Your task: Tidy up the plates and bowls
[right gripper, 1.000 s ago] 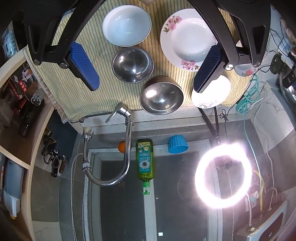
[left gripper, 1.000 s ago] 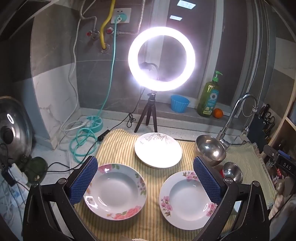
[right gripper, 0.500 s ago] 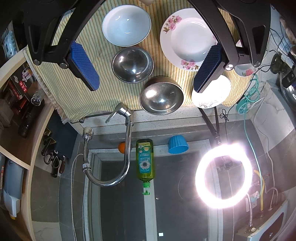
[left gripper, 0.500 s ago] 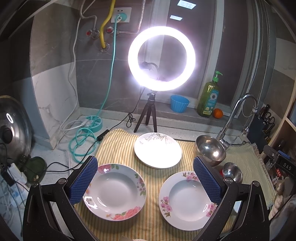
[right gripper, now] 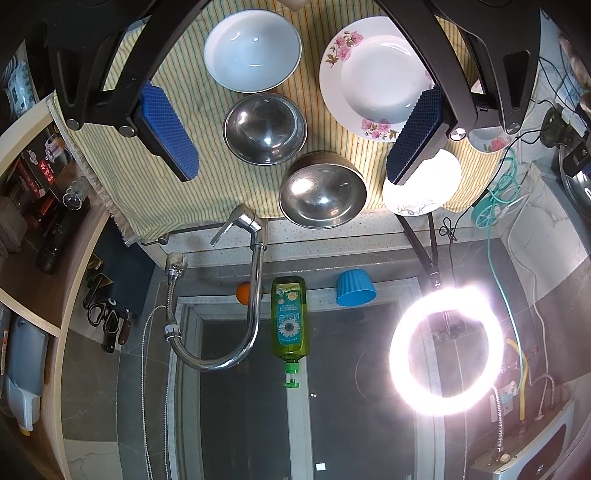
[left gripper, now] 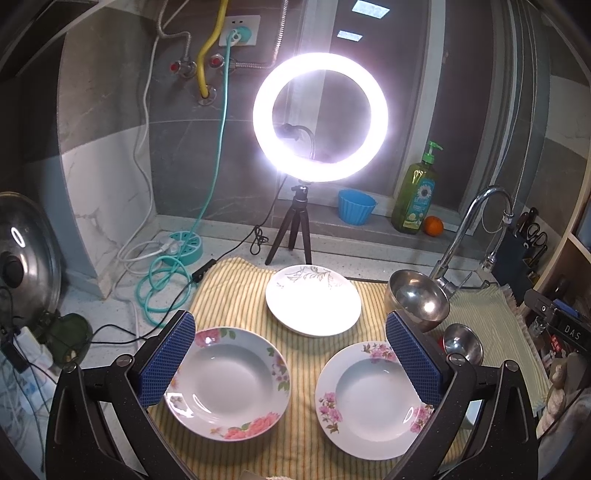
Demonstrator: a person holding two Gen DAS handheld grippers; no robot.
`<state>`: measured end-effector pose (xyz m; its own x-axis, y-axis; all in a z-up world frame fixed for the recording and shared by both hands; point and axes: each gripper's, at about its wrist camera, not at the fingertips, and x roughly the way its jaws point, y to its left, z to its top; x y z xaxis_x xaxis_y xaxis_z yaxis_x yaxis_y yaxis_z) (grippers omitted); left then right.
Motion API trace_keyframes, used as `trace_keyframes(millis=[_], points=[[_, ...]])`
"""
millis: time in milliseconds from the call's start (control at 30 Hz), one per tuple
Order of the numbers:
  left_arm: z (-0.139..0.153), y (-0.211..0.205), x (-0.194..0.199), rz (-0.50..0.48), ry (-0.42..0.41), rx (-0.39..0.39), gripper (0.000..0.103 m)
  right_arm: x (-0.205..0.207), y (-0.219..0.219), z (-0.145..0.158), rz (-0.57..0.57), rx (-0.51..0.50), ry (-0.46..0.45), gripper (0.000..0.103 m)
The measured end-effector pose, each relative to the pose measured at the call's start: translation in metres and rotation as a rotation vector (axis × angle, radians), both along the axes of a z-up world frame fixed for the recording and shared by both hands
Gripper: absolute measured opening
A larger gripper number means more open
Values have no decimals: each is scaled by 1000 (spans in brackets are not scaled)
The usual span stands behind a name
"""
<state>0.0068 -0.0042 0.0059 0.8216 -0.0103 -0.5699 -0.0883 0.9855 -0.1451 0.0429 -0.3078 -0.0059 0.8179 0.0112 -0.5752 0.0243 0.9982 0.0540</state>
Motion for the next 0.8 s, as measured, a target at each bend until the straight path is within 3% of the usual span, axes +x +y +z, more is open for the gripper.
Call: trace_keyframes(millis=[800], points=[[0, 0, -1, -2, -3, 0, 102, -1, 0, -1, -1, -2, 1, 103]])
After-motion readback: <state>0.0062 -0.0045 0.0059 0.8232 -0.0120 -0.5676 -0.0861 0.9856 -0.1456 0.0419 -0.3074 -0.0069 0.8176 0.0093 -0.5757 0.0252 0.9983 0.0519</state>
